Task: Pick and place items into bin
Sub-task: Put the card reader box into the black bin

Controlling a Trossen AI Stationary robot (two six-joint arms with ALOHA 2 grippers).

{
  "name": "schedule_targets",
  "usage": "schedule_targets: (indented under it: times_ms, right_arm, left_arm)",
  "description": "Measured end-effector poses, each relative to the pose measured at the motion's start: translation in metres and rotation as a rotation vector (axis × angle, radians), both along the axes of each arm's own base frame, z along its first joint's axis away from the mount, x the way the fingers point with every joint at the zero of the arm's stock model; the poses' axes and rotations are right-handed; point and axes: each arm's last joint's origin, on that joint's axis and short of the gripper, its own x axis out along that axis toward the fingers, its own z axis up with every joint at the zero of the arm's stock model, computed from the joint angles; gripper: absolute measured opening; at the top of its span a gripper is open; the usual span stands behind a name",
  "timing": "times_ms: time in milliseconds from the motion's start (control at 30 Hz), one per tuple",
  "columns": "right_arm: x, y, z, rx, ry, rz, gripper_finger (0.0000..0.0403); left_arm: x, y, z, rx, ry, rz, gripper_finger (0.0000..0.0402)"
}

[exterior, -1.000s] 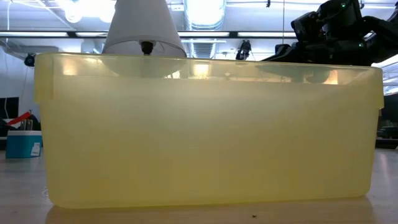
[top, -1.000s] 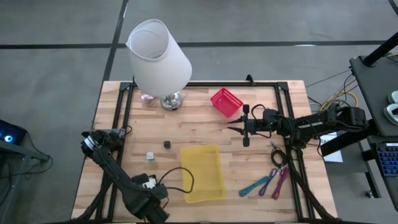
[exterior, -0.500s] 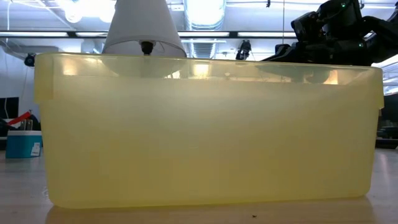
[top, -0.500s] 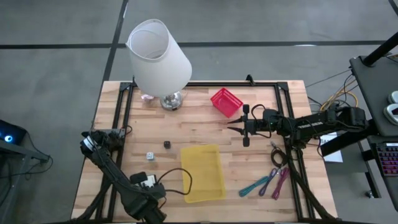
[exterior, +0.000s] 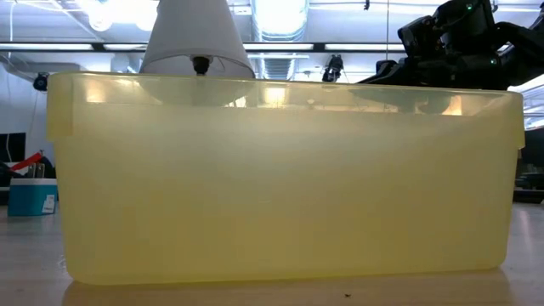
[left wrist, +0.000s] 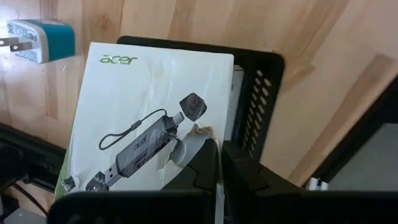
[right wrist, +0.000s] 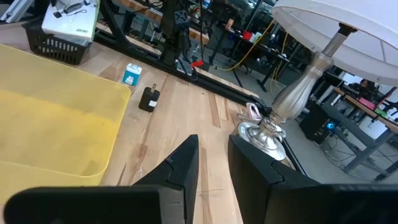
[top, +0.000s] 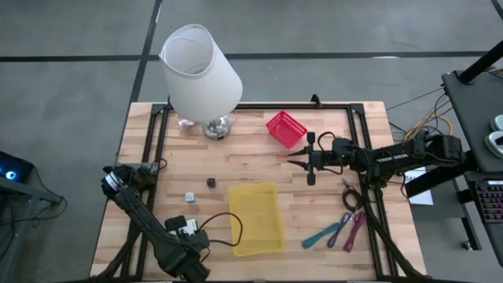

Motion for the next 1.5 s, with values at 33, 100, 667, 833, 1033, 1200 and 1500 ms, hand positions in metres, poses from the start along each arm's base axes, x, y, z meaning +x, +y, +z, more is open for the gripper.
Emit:
schedule_targets:
  times_ms: [33, 100, 667, 833, 1033, 1200, 1500]
  right_arm:
    - [0.0, 0.0, 0.0, 0.0, 0.0, 0.0, 0.0075]
    - [0.0, 0.0, 0.0, 0.001, 0.0, 0.0, 0.0075]
    - [0.0, 0.0, 0.0, 0.002, 0.0, -0.001, 0.0075]
    - [0.0, 0.0, 0.0, 0.002, 0.0, -0.001, 0.0075]
    - [0.0, 0.0, 0.0, 0.002, 0.0, -0.001, 0.0075]
    - [0.0, 0.0, 0.0, 0.002, 0.0, -0.001, 0.0075]
    - [0.0, 0.0, 0.0, 0.002, 0.0, -0.001, 0.0075]
  left_arm:
    - [-0.001, 0.0, -0.002, 0.002, 0.006, 0.0, 0.0]
    - [-0.001, 0.001, -0.005, 0.004, 0.016, 0.0, 0.0]
    - [-0.001, 0.002, -0.011, 0.032, -0.004, -0.001, 0.0]
    - [-0.001, 0.003, -0.012, 0.047, -0.016, 0.0, 0.0]
    - [-0.002, 0.004, -0.014, 0.051, -0.007, 0.002, 0.0]
    - [-0.004, 0.002, -0.014, -0.006, 0.054, 0.059, 0.0]
    - [-0.003, 0.001, -0.016, -0.019, 0.047, 0.094, 0.0]
